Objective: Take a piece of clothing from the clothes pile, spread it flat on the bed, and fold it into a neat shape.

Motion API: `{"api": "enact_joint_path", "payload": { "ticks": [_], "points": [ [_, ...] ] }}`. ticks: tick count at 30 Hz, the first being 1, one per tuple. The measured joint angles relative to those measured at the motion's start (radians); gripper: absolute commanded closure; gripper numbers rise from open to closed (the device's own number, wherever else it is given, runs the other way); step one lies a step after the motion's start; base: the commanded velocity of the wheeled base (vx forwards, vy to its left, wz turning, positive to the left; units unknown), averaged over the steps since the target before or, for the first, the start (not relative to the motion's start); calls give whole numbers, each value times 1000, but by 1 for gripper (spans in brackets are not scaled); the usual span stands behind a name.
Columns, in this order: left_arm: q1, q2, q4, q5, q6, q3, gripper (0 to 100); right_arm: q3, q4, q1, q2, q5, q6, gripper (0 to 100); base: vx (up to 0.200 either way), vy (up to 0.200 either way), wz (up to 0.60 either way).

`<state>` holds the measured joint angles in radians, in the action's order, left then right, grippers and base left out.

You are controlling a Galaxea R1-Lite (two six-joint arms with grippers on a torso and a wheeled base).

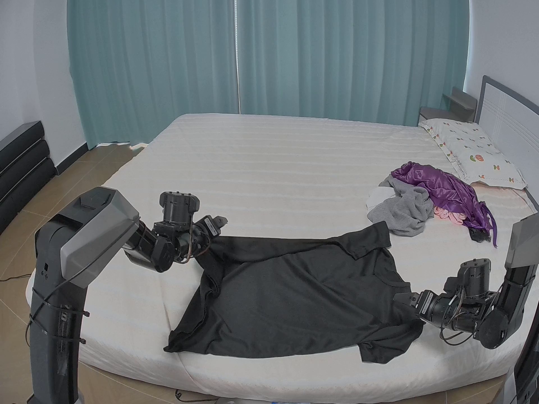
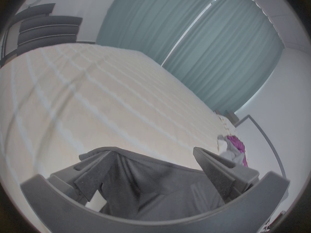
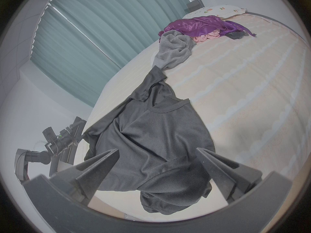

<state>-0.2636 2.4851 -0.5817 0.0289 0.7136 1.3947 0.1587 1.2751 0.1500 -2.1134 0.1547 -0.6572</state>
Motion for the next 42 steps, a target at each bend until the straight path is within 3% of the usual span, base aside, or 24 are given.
{"api": "enact_joint_path", "payload": {
  "ticks": [7, 17, 29, 42],
  "points": [
    [73, 27, 31, -3, -11, 114, 0, -1, 2, -7, -12, -3, -2, 0, 0, 0, 0],
    [104, 59, 24, -8, -13, 186, 0, -1, 22, -10, -38, -2, -3, 0, 0, 0, 0],
    [119, 118, 82, -75, -12, 189, 0, -12, 63, -11, -76, -3, -2, 0, 0, 0, 0],
    [114, 183, 85, -54, -53, 201, 0, -13, 64, -10, -91, -3, -2, 0, 0, 0, 0]
  ]
}}
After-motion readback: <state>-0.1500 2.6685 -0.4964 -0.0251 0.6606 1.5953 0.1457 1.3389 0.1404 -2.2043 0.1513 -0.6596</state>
